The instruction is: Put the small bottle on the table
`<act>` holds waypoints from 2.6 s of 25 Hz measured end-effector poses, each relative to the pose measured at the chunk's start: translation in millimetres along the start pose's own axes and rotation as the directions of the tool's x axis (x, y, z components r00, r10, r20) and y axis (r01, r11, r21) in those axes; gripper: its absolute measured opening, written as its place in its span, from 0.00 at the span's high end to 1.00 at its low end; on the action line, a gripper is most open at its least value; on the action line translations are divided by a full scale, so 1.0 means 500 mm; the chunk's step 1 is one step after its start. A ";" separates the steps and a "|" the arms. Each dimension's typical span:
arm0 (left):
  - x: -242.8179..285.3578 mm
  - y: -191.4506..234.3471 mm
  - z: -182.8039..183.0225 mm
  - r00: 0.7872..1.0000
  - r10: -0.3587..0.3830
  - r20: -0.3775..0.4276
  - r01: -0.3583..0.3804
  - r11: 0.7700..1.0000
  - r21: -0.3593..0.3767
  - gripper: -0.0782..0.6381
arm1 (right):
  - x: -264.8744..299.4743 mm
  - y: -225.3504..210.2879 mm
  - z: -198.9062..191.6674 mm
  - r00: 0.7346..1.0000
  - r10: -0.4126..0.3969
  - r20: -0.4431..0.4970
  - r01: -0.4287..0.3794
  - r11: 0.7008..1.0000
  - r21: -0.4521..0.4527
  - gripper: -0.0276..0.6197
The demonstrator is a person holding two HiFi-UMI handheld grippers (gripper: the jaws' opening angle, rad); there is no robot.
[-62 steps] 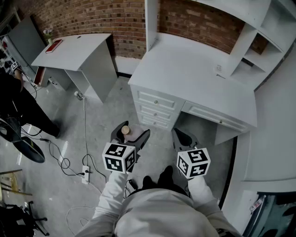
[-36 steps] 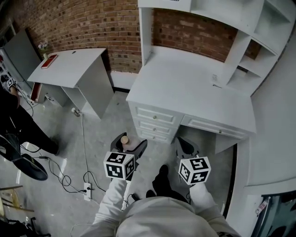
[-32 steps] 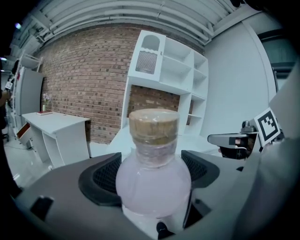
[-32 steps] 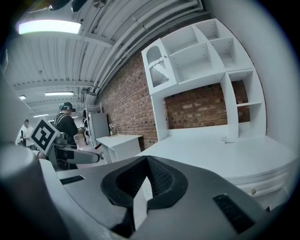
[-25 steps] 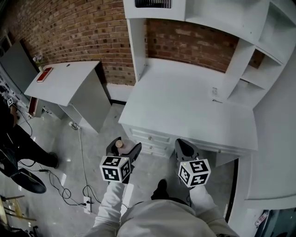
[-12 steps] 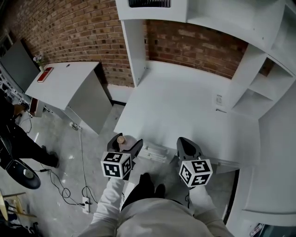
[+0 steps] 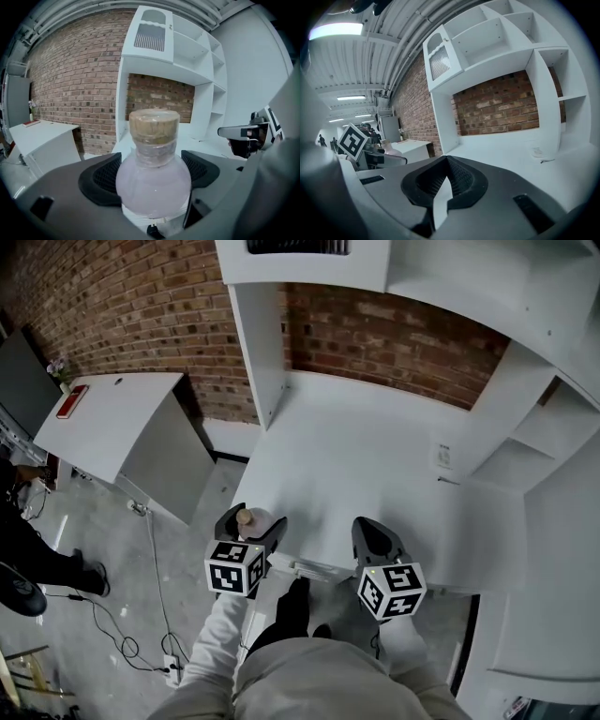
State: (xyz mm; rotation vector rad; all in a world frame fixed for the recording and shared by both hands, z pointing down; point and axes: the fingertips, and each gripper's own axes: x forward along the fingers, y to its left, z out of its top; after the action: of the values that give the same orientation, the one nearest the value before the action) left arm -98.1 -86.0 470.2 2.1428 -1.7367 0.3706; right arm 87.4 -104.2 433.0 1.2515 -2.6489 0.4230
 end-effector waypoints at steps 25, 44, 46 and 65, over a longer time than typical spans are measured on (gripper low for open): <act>0.466 0.151 0.171 0.981 -0.177 -0.078 0.187 0.972 0.143 0.34 | 0.329 -0.087 0.098 0.990 -0.138 -0.030 0.139 0.990 0.039 0.91; 0.722 0.203 0.130 0.979 -0.119 -0.164 0.139 0.984 0.114 0.34 | 0.355 -0.168 0.084 0.963 -0.258 -0.076 0.264 0.960 0.094 0.91; 0.753 0.199 0.121 0.978 -0.133 -0.158 0.150 0.983 0.102 0.34 | 0.355 -0.181 0.088 0.960 -0.272 -0.073 0.278 0.956 0.094 0.91; 0.887 0.225 0.127 0.975 -0.105 -0.198 0.127 0.986 0.104 0.34 | 0.361 -0.206 0.076 0.955 -0.281 -0.098 0.291 0.950 0.110 0.91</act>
State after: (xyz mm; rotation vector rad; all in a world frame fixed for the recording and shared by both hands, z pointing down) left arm -115.3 -525.8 610.6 2.1946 -1.5097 0.6378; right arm 52.0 -309.7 466.4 1.5912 -2.3546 0.5819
